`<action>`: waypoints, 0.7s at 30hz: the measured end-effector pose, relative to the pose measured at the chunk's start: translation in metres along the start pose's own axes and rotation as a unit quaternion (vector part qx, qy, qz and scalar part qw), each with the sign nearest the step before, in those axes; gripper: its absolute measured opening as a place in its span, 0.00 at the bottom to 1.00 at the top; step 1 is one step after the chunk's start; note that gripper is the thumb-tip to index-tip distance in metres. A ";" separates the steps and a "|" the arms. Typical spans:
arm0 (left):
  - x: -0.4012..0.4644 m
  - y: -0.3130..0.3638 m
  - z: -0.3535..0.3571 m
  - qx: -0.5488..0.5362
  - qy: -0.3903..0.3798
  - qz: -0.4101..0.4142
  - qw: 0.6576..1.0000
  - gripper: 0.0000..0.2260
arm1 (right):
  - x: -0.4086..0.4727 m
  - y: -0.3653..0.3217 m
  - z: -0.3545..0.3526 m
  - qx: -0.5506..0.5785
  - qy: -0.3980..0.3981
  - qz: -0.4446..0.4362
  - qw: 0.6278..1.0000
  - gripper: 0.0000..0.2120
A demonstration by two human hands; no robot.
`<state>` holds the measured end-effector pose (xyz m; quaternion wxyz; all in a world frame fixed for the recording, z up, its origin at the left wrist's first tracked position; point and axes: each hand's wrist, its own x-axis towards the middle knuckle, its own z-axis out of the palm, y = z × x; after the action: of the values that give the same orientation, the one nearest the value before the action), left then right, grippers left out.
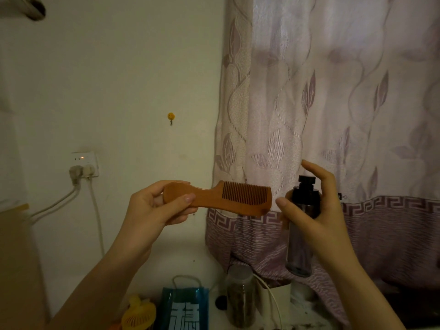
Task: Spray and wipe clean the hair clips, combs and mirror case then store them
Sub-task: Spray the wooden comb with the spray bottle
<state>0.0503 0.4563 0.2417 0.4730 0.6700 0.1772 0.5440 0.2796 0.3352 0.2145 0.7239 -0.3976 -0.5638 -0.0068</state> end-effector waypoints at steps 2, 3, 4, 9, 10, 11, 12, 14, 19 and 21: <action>0.000 0.001 -0.001 0.022 -0.004 0.003 1.000 0.17 | 0.000 -0.001 -0.002 0.006 0.000 0.003 1.000 0.31; 0.001 0.002 -0.001 0.032 -0.006 0.003 0.999 0.17 | 0.001 -0.002 -0.002 0.008 -0.001 0.005 1.000 0.31; 0.001 0.002 -0.001 0.042 -0.009 0.004 0.999 0.17 | 0.000 -0.003 -0.002 0.008 -0.004 0.008 1.000 0.31; 0.002 0.004 0.002 0.087 -0.045 -0.004 0.995 0.16 | -0.001 -0.006 0.002 0.014 -0.048 0.021 0.999 0.32; 0.002 0.004 0.004 0.092 -0.052 -0.006 0.994 0.16 | -0.001 -0.006 0.004 0.015 -0.060 0.026 0.998 0.32; 0.003 0.004 0.005 0.096 -0.059 -0.007 0.994 0.16 | -0.002 -0.006 0.006 0.015 -0.072 0.032 0.997 0.32; 0.003 0.004 0.007 0.099 -0.066 -0.009 0.993 0.16 | -0.002 -0.006 0.008 0.014 -0.084 0.038 0.996 0.32; 0.004 0.005 0.009 0.103 -0.077 -0.012 0.992 0.15 | -0.003 -0.005 0.012 0.015 -0.108 0.043 0.993 0.32; 0.007 0.008 0.012 0.123 -0.106 -0.011 0.987 0.14 | -0.006 -0.002 0.021 0.030 -0.150 0.053 0.987 0.32; 0.008 0.009 0.012 0.133 -0.111 -0.006 0.985 0.14 | -0.007 0.000 0.023 0.042 -0.163 0.060 0.984 0.32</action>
<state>0.0608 0.4521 0.2542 0.3994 0.7823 0.1986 0.4348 0.2579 0.3456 0.2101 0.6372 -0.3958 -0.6494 0.1250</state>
